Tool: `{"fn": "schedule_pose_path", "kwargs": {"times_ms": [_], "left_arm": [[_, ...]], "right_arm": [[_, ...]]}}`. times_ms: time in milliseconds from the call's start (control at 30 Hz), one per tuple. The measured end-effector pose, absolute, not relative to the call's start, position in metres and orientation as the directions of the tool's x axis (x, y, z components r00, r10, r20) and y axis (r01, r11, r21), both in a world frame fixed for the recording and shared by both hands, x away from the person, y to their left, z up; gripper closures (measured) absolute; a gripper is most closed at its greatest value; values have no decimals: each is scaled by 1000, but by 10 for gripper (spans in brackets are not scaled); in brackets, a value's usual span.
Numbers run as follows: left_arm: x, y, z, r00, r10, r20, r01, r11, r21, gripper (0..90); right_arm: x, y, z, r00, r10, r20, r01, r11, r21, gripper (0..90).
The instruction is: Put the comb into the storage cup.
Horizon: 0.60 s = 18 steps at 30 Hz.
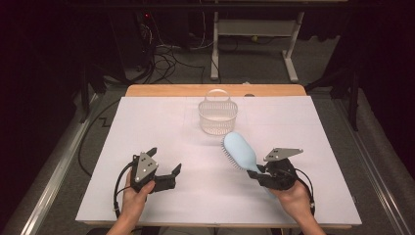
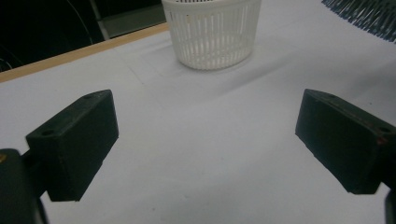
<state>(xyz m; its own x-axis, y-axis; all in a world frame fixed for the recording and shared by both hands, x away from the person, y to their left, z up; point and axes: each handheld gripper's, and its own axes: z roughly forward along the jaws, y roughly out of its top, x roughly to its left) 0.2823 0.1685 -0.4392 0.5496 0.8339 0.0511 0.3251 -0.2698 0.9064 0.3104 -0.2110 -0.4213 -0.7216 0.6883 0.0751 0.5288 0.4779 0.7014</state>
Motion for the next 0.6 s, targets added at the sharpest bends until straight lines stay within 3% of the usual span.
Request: {"fn": "schedule_pose_path", "kwargs": {"times_ms": [600], "left_arm": [[289, 136, -435, 635, 770, 63, 304, -324, 896, 67]], "right_arm": [[308, -206, -421, -735, 675, 68, 512, 486, 708, 700]]}}
